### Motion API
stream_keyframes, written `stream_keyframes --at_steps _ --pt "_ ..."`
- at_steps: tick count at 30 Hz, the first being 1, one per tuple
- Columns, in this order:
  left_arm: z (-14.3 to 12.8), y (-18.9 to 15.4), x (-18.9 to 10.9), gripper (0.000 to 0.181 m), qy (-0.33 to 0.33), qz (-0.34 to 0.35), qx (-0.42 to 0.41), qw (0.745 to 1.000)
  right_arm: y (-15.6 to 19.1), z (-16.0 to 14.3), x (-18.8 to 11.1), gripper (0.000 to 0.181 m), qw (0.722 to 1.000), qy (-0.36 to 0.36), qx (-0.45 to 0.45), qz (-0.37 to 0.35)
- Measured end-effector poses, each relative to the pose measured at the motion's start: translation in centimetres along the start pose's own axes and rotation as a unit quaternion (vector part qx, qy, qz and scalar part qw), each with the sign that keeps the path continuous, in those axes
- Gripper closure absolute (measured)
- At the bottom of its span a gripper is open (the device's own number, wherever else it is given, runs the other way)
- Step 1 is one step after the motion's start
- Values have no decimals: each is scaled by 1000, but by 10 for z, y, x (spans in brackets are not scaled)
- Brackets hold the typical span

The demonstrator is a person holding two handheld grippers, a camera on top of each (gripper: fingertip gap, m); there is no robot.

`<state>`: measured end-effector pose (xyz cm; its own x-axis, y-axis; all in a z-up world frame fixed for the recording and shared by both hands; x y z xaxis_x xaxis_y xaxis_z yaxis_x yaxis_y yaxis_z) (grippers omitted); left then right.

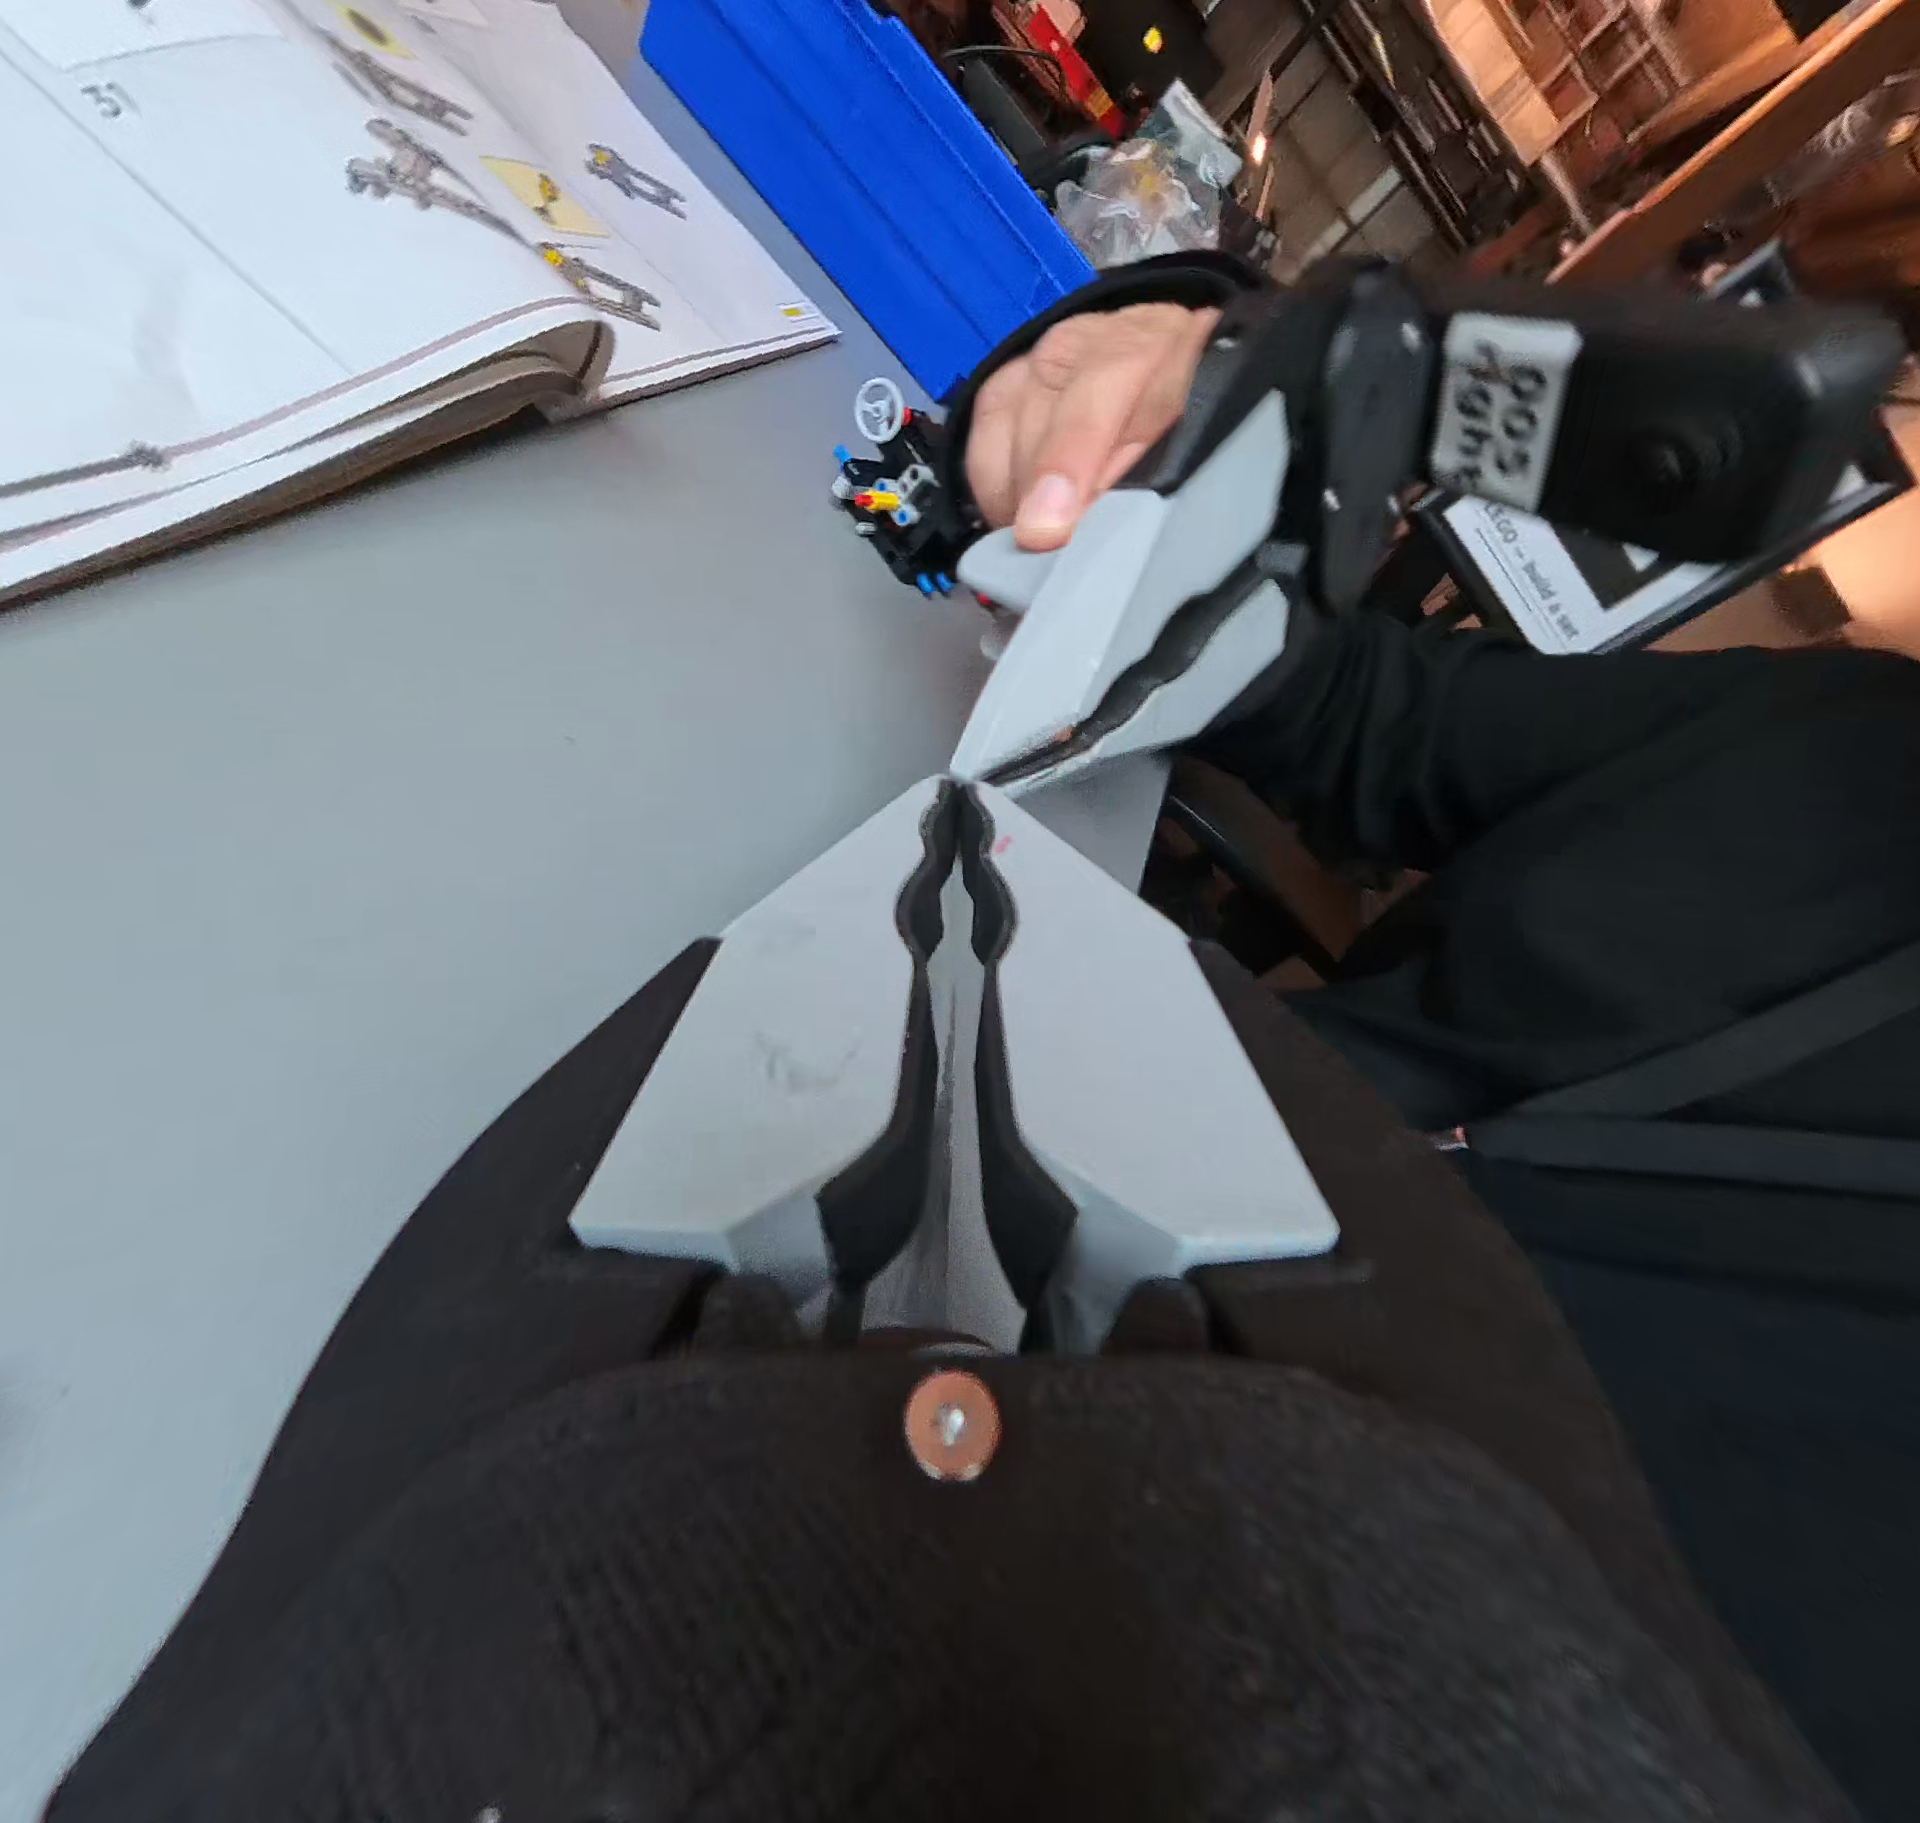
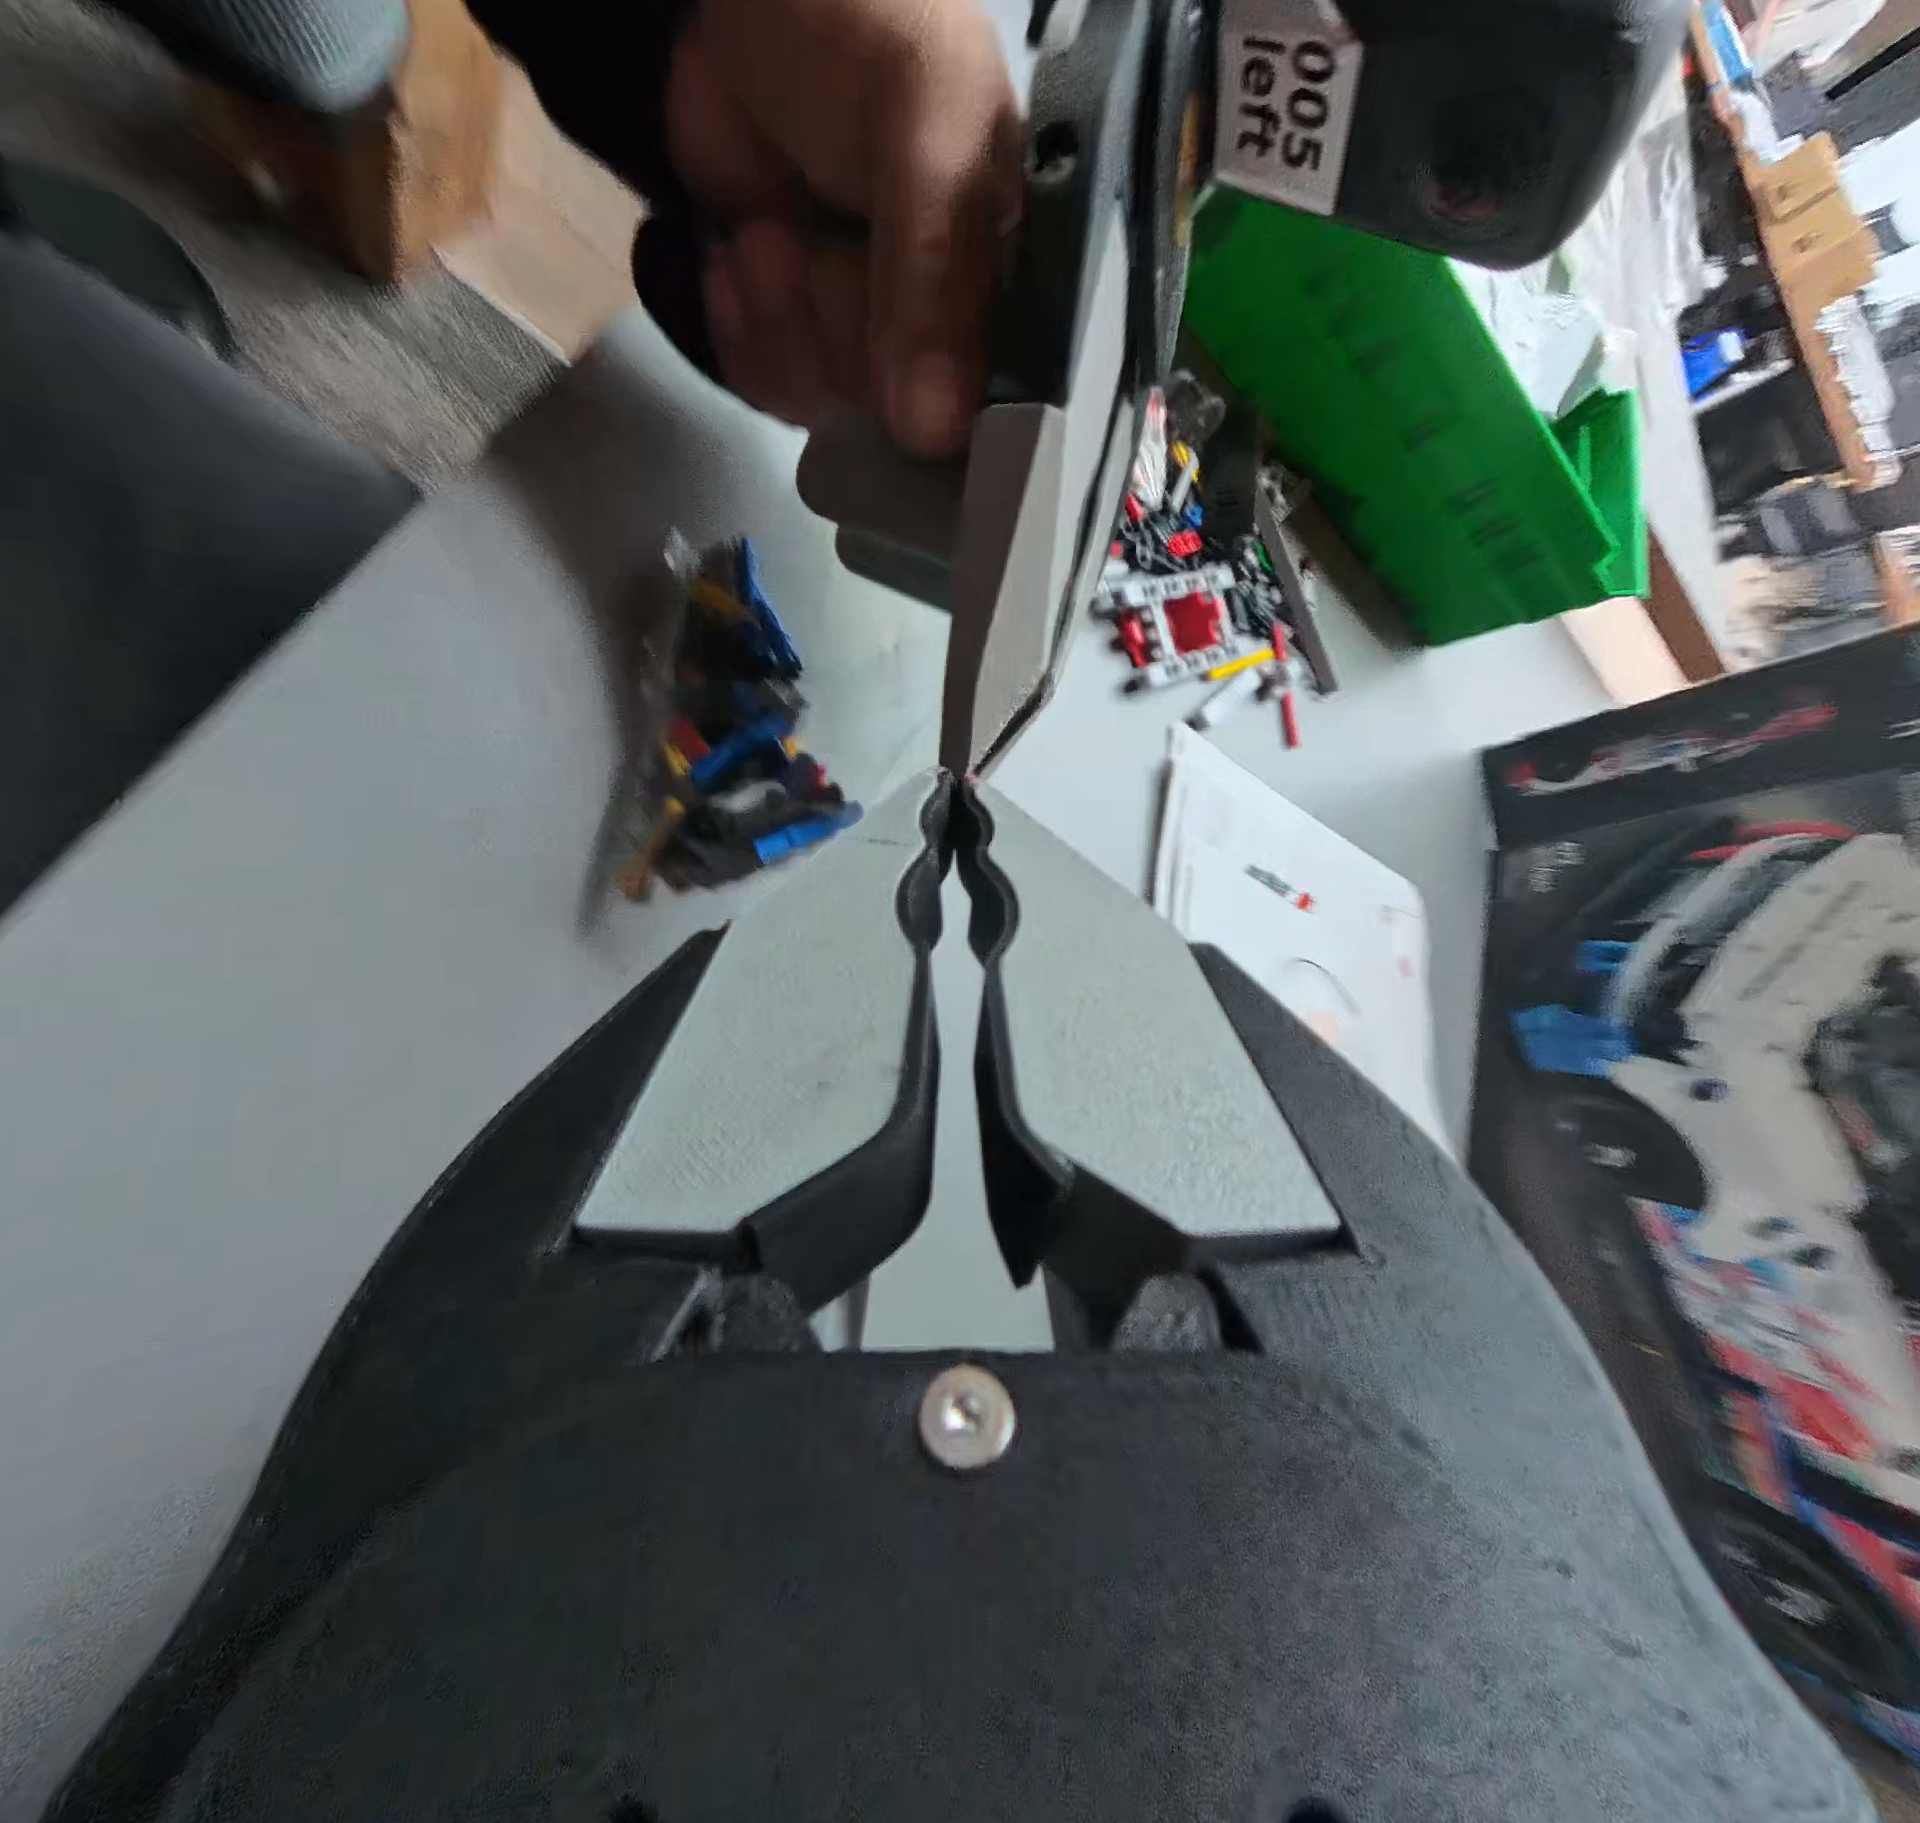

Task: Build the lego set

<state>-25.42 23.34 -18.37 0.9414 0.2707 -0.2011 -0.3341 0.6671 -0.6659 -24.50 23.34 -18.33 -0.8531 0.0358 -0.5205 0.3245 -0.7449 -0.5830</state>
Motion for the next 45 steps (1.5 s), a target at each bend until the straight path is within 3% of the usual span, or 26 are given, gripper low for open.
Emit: stream_keyframes --at_steps 4,15,17,19,20,23,25,28,30,31,34,37,39,40,42,45 --pt "-7 19 8 181 18 21 -17 999 5 -18 8 181 973 109 -190 -65" --pt "-15 30 24 181 35 18 -31 999 15 -34 3 181 896 197 -395 -56" --pt "-12 37 22 181 24 37 -39 998 24 -35 -1 181 897 194 -396 -23" --pt "13 73 -21 181 -57 133 -32 989 51 -27 -10 181 916 166 -364 18" --pt "16 73 -35 181 -72 117 -40 990 42 -33 -13 181 911 177 -372 -11" --pt "2 65 -24 181 -24 119 -14 992 11 -53 -20 181 950 200 -240 -20" --pt "6 64 -18 181 -31 102 -21 994 -10 -58 -19 181 964 212 -155 -47" --pt "8 60 -15 181 -28 88 -10 996 -23 -57 -12 181 986 156 -7 -56" --pt "7 53 -10 181 -25 74 -1 997 -20 -54 -4 177 988 110 105 -24" --pt "6 49 -8 181 -23 68 5 997 -20 -51 1 151 983 80 162 -14" --pt "0 37 0 181 -1 61 44 997 -21 -42 8 151 950 15 310 23" --pt "-2 24 4 181 17 55 82 995 -15 -28 10 157 931 -39 355 75" --pt "2 19 3 181 18 60 101 993 -6 -26 13 161 924 -36 365 111" --pt "3 17 2 181 17 61 108 992 -6 -23 13 180 925 -43 361 114" --pt "2 13 -1 180 25 60 114 991 -6 -21 12 181 927 -47 357 109" --pt "-10 20 -19 155 62 99 119 986 -7 -19 8 181 934 -55 338 105"
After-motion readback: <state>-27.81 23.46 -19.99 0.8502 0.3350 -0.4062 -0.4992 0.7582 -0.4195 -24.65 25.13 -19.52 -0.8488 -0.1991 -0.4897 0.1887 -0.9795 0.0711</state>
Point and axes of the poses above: each gripper's, where its closed fingertips meet, x out along the fingers, z out of its top, y = z × x across the jaws, the point moved 1 cm from there along -x, back along the fingers, and after that the axes turned 1 degree about -z, right-handed, at the moved point
